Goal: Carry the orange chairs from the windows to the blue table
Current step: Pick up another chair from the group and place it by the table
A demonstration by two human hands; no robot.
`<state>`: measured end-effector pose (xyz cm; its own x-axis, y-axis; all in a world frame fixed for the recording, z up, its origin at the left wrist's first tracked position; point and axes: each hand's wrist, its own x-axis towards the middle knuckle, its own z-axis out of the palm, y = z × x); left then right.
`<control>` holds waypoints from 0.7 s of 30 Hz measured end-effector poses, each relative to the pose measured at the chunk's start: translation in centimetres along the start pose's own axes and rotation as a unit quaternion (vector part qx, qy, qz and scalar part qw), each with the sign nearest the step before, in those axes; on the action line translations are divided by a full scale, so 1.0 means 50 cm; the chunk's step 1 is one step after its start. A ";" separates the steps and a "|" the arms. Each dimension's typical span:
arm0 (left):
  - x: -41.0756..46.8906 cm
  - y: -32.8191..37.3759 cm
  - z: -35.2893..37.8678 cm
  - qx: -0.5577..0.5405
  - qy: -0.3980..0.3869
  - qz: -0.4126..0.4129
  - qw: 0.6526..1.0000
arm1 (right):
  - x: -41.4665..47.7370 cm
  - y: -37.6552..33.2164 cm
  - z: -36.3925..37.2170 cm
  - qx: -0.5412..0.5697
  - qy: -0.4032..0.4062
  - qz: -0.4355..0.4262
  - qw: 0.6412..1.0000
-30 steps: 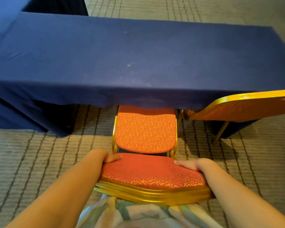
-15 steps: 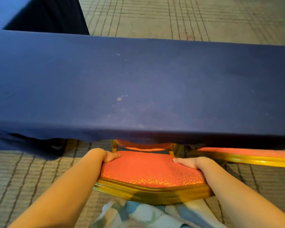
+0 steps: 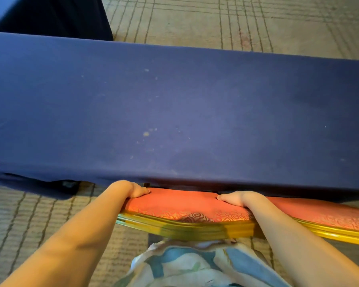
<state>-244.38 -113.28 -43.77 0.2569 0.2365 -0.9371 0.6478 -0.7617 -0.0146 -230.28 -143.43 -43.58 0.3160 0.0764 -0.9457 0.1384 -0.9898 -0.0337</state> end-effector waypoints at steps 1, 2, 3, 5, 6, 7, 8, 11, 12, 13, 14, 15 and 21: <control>-0.011 0.006 0.000 -0.005 0.020 -0.002 1.000 | -0.007 -0.002 -0.001 0.001 0.012 0.004 1.000; -0.023 0.012 0.002 -0.011 0.044 -0.001 0.999 | -0.016 -0.004 0.000 0.009 0.024 0.006 1.000; -0.037 0.019 0.005 -0.016 0.069 0.006 0.997 | -0.029 -0.005 0.003 0.021 0.039 0.004 0.999; -0.062 0.032 0.012 -0.029 0.112 0.030 0.993 | -0.054 -0.005 0.010 0.051 0.088 -0.021 0.995; -0.075 0.039 0.015 -0.035 0.126 0.042 0.990 | -0.067 -0.004 0.014 0.067 0.121 -0.039 0.990; -0.090 0.048 0.016 -0.043 0.138 0.055 0.988 | -0.083 -0.001 0.019 0.086 0.154 -0.054 0.983; -0.105 0.056 0.018 -0.051 0.149 0.069 0.985 | -0.099 0.002 0.023 0.103 0.186 -0.067 0.975; -0.157 0.084 0.028 -0.079 0.183 0.124 0.972 | -0.152 0.012 0.042 0.149 0.270 -0.086 0.947; -0.176 0.090 0.034 -0.083 0.203 0.150 0.964 | -0.171 0.016 0.057 0.170 0.299 -0.092 0.934; -0.193 0.095 0.037 -0.093 0.226 0.169 0.955 | -0.184 0.017 0.067 0.191 0.325 -0.098 0.921; -0.211 0.097 0.043 -0.109 0.256 0.185 0.942 | -0.201 0.020 0.085 0.212 0.350 -0.106 0.906; -0.227 0.097 0.048 -0.131 0.287 0.198 0.928 | -0.217 0.021 0.103 0.229 0.371 -0.120 0.892; -0.339 0.087 0.126 -0.220 0.379 0.300 0.847 | -0.319 0.072 0.243 0.282 0.476 -0.223 0.803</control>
<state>-250.45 -124.39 -30.16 0.9137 0.3326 -0.2334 0.3987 -0.6232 0.6728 -246.23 -149.68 -32.56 0.9639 0.2307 -0.1331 0.0751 -0.7150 -0.6951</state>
